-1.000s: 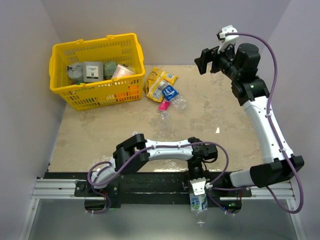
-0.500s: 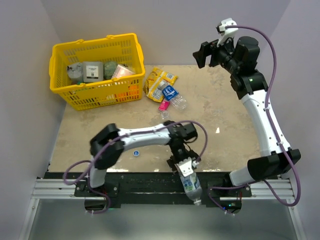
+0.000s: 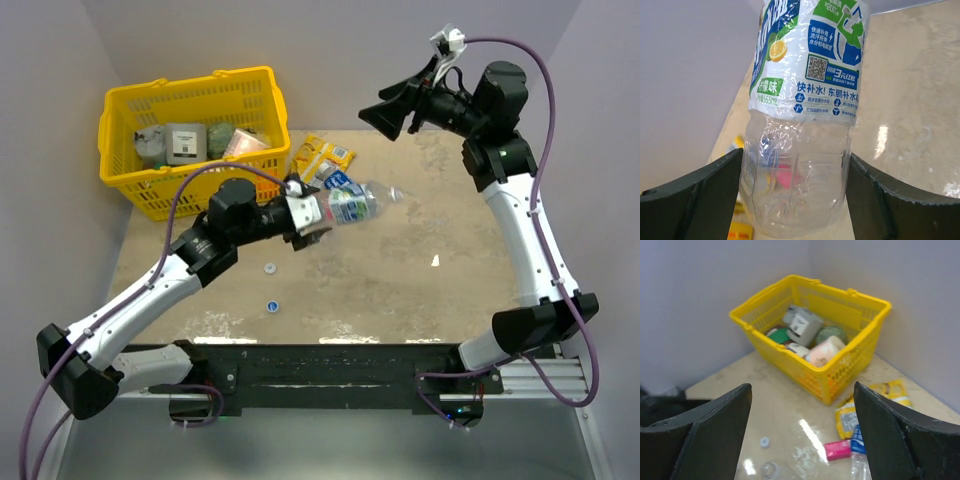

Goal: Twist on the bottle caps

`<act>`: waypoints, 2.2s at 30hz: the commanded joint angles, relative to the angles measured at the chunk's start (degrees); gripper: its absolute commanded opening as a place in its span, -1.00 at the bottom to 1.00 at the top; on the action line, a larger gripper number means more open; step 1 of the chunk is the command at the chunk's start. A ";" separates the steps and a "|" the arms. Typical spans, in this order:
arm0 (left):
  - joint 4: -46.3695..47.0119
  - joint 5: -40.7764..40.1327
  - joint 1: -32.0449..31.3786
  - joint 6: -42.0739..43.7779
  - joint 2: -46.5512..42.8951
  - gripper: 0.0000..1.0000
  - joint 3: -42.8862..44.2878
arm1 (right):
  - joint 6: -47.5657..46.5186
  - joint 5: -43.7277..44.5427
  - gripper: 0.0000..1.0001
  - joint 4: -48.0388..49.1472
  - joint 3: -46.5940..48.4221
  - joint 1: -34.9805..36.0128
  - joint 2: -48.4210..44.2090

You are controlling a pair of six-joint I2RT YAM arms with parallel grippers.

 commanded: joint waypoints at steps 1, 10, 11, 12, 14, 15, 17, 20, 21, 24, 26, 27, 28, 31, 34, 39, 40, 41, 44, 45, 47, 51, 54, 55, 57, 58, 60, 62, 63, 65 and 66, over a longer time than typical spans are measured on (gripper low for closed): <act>10.66 -8.48 10.64 -20.97 1.01 -1.00 -3.76 | 20.55 -13.81 0.70 18.59 -4.95 -0.16 -0.19; 14.97 -4.44 15.85 -26.61 3.12 -1.00 -1.65 | 24.10 -10.76 0.69 18.81 -6.56 0.54 2.44; 15.23 -3.65 15.85 -26.61 3.21 -1.00 -1.31 | 23.05 -9.35 0.69 17.05 -6.38 0.71 2.71; 15.41 -3.38 15.85 -26.96 3.39 -1.00 -1.13 | 22.43 -8.29 0.69 15.99 -6.46 0.63 3.06; 15.67 -2.68 15.85 -27.84 3.92 -1.00 -0.34 | 22.33 -8.19 0.67 15.10 -6.90 0.71 4.11; 15.67 -2.24 15.85 -27.93 4.09 -1.00 -0.16 | 22.94 -8.19 0.66 15.62 -7.42 0.63 4.12; 16.11 -1.80 15.85 -28.37 4.53 -1.00 0.36 | 23.82 -8.45 0.65 16.59 -8.75 0.89 4.47; 16.81 -1.36 15.85 -29.34 5.15 -1.00 1.07 | 23.30 -8.28 0.64 15.71 -8.84 1.59 4.65; 17.34 -1.27 15.85 -29.60 5.24 -1.00 1.07 | 23.13 -8.19 0.63 15.45 -8.84 1.86 4.91; 18.48 -0.66 15.85 -29.95 5.76 -1.00 1.42 | 22.77 -7.49 0.57 14.66 -8.66 2.03 5.43; 19.19 0.39 15.85 -29.95 6.03 -1.00 1.51 | 22.69 -7.23 0.51 14.75 -8.57 2.12 5.70; 19.28 0.66 15.85 -29.95 6.20 -1.00 1.60 | 22.60 -7.14 0.46 14.75 -8.40 2.21 6.05; 19.45 0.58 15.85 -29.95 6.20 -1.00 1.60 | 22.51 -7.14 0.35 14.75 -8.14 2.21 6.23; 19.54 0.93 15.85 -29.95 6.29 -1.00 1.77 | 22.77 -6.96 0.08 15.45 -8.13 2.30 6.75; 19.54 1.80 15.85 -29.95 6.29 -1.00 1.69 | 22.60 -6.87 -0.37 16.76 -7.96 2.65 6.84; 18.58 5.58 15.85 -29.60 6.91 -0.04 0.46 | 10.76 -6.61 -0.97 8.19 -3.22 5.36 7.81; 17.88 6.02 15.85 -28.99 6.82 0.17 0.11 | 7.16 -6.09 -1.00 5.37 -0.60 6.16 8.07; 17.52 6.55 15.85 -28.46 6.64 0.46 -0.33 | -1.75 -5.47 -1.00 2.12 0.82 7.03 8.16; 17.70 9.52 15.85 -27.67 5.06 0.99 -2.44 | -17.06 -2.14 -1.00 -9.31 4.52 11.25 8.25; 17.43 10.58 15.85 -27.23 4.45 0.99 -2.79 | -19.48 -0.91 -1.00 -12.99 5.05 13.09 8.07; 17.69 10.86 15.85 -27.40 3.83 0.99 -4.20 | -21.52 1.56 -1.00 -13.91 4.97 14.16 7.81; 20.67 10.77 15.85 -27.67 2.34 0.99 -7.01 | -21.35 1.66 -1.00 -13.73 4.79 16.27 7.63; 21.56 12.17 15.85 -28.02 1.81 0.99 -7.98 | -22.57 -1.33 -1.00 -14.43 5.31 16.98 8.16; 21.56 12.70 15.85 -27.85 1.63 0.99 -8.24 | -23.01 -2.12 -1.00 -14.61 5.66 17.15 8.25; 20.95 14.55 15.85 -26.71 1.02 0.99 -8.51 | -24.42 -3.88 -1.00 -15.57 6.71 17.24 8.51; 20.60 15.07 15.85 -26.27 0.84 0.99 -8.77 | -24.95 -4.15 -1.00 -16.01 7.07 17.24 8.77; 20.25 15.17 15.85 -25.38 0.06 0.99 -9.47 | -26.00 -5.02 -1.00 -17.50 8.56 17.24 9.13; 20.42 13.68 15.85 -25.03 -0.47 0.99 -11.05 | -26.18 -6.51 -1.00 -17.86 9.35 17.33 9.39; 20.59 13.06 15.85 -25.03 -0.91 0.99 -11.58 | -26.27 -9.65 -1.00 -18.12 9.97 17.24 9.39; 20.25 12.44 15.85 -24.16 -1.00 0.99 -12.55 | -26.27 -11.96 -1.00 -18.04 10.24 17.50 9.39; 19.72 12.09 15.85 -23.98 -1.35 0.99 -12.90 | -26.62 -12.84 -1.00 -18.39 10.76 17.68 9.48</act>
